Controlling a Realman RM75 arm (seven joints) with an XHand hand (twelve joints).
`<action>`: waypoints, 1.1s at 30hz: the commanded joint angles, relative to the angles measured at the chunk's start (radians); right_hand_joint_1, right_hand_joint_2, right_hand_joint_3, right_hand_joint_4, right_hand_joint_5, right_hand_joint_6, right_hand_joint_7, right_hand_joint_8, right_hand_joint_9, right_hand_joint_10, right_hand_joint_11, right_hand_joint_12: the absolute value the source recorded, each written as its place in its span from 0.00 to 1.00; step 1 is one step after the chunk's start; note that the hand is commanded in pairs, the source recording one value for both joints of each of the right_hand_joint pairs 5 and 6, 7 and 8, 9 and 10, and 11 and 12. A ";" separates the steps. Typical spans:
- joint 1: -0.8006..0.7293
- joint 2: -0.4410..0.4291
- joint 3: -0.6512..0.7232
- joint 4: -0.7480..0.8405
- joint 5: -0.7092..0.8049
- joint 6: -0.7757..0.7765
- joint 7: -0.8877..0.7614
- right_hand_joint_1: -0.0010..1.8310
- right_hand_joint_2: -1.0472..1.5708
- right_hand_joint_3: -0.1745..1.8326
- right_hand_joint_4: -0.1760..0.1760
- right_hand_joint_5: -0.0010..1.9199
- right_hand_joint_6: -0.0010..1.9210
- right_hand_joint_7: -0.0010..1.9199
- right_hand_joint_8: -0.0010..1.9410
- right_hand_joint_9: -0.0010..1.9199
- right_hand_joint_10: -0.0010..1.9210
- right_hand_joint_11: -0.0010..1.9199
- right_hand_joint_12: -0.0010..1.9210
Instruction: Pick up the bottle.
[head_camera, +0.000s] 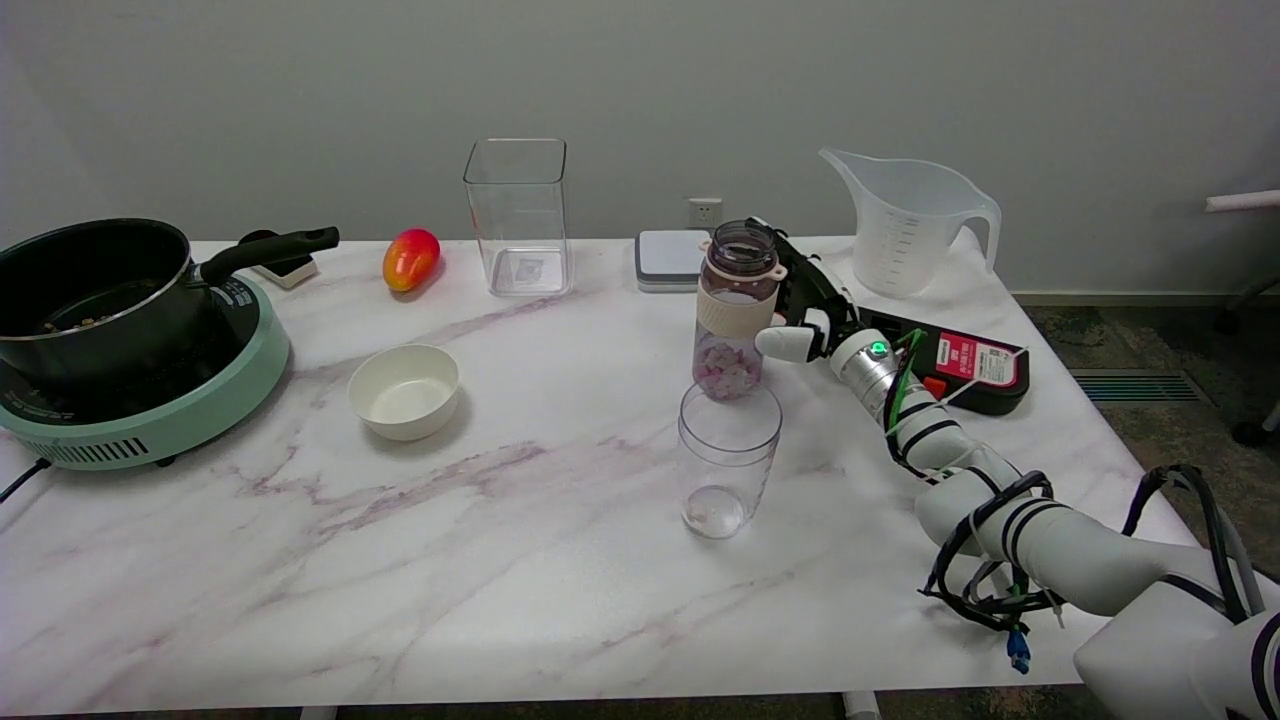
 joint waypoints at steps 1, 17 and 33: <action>0.005 -0.013 -0.012 0.018 -0.020 -0.017 0.000 0.74 0.10 0.72 0.50 0.07 0.07 0.17 0.17 0.21 0.21 0.21 0.21; 0.008 -0.013 -0.009 0.021 -0.031 -0.024 0.000 0.79 0.35 0.48 0.50 0.13 0.13 0.28 0.28 0.42 0.42 0.30 0.30; 0.018 -0.008 -0.008 0.020 -0.034 -0.043 0.000 0.85 0.53 0.46 0.50 0.41 0.41 0.64 0.64 0.59 0.59 0.44 0.44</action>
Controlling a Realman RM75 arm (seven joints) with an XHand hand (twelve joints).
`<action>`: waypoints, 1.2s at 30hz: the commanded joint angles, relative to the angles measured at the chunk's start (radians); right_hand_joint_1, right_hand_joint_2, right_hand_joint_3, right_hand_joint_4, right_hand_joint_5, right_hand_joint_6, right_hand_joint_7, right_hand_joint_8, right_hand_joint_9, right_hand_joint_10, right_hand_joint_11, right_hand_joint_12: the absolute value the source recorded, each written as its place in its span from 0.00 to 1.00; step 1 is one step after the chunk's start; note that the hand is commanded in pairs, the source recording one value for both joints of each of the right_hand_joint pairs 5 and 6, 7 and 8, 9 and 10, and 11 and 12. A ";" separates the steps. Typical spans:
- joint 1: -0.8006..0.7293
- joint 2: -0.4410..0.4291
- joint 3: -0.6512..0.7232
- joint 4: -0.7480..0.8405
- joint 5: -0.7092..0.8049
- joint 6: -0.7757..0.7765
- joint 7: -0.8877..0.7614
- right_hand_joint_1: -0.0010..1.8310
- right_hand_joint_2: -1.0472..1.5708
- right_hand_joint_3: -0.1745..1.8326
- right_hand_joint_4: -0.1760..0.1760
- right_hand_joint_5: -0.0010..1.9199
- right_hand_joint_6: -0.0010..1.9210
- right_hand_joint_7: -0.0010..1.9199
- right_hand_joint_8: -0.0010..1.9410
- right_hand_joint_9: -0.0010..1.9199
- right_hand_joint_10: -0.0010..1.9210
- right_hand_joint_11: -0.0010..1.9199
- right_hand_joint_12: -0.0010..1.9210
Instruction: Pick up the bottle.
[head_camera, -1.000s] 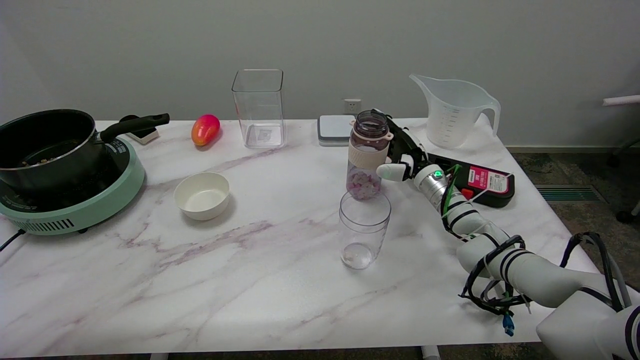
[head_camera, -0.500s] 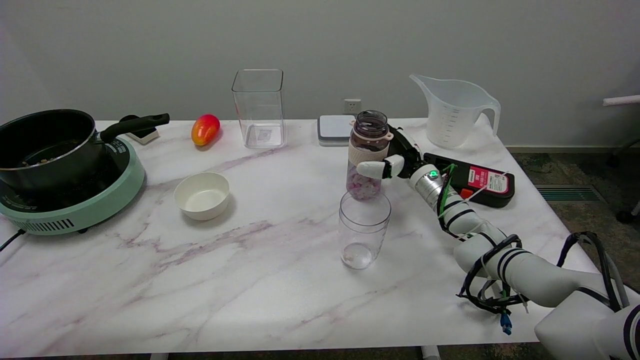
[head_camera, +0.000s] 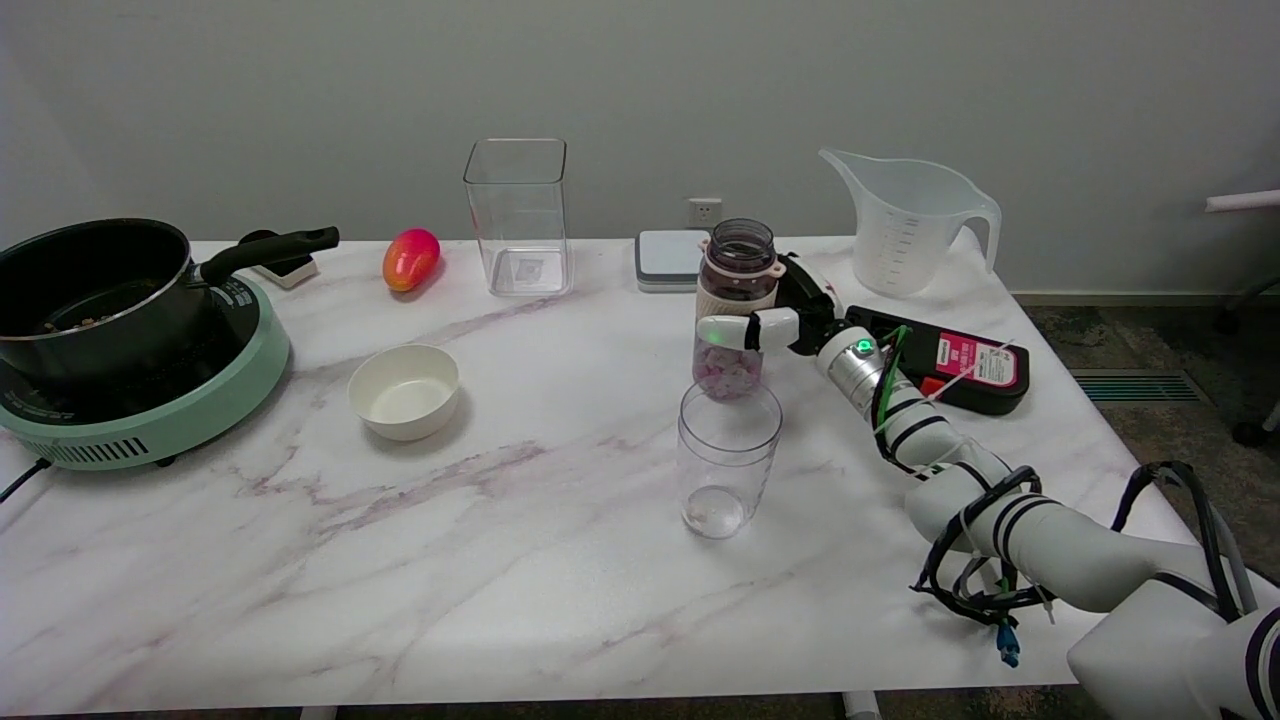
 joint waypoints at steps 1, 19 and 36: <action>0.010 0.004 0.001 -0.002 -0.006 -0.016 0.000 0.85 0.54 0.49 0.50 0.45 0.45 0.67 0.67 0.61 0.61 0.46 0.46; 0.035 0.022 0.011 0.001 -0.016 -0.019 -0.001 0.83 0.83 0.27 0.50 1.00 1.00 1.00 0.99 0.75 0.75 0.66 0.65; 0.014 0.116 0.142 0.169 -0.016 -0.009 -0.075 0.82 0.85 0.28 0.50 1.00 1.00 1.00 0.99 0.77 0.77 0.65 0.65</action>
